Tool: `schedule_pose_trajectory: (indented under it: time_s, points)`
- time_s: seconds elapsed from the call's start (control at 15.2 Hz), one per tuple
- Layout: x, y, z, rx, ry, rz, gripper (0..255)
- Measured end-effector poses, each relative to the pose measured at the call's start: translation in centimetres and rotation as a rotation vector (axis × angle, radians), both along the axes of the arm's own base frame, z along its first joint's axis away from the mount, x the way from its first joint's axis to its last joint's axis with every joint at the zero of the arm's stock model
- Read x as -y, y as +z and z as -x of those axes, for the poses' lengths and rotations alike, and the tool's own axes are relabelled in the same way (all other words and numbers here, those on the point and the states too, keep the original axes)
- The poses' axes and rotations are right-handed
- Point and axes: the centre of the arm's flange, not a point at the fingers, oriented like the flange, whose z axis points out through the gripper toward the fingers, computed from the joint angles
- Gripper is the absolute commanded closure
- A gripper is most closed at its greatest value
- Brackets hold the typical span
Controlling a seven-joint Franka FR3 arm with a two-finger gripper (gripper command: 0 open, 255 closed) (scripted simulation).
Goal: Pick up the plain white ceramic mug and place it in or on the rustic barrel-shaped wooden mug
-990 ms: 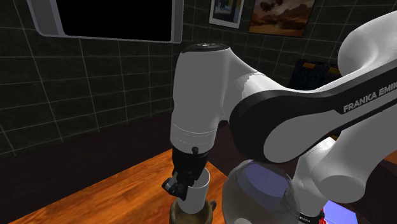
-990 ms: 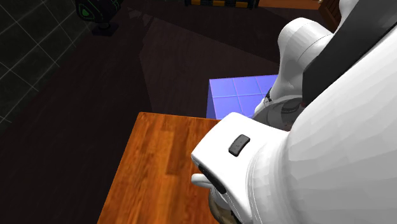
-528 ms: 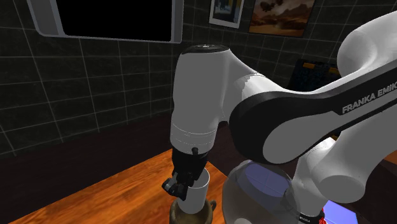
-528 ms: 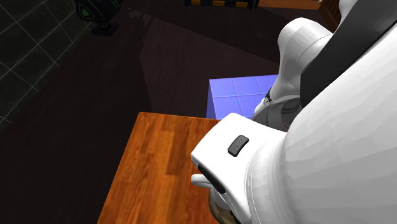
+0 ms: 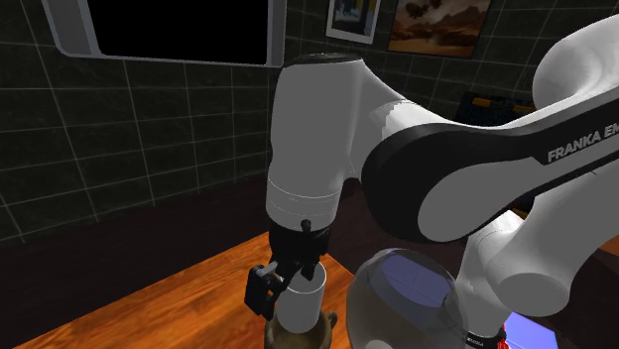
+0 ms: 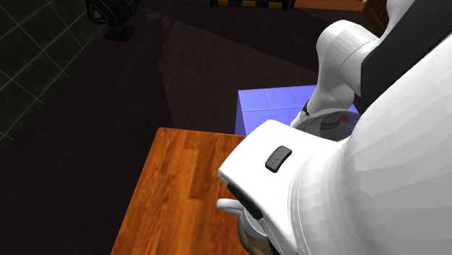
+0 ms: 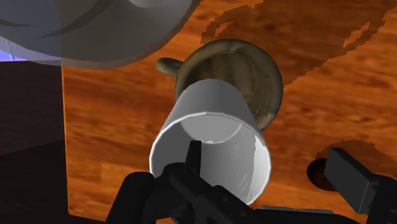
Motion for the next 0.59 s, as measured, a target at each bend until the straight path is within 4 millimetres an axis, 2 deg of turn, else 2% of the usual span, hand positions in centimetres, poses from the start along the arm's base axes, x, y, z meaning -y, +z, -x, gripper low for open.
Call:
schedule_pose_trajectory:
  time_s: [0.2, 0.59]
  points:
    - [0.0, 3.0, 0.2, 0.000, 0.000, 0.000, 0]
    - [0.1, 3.4, 0.1, -0.001, 0.000, 0.001, 0]
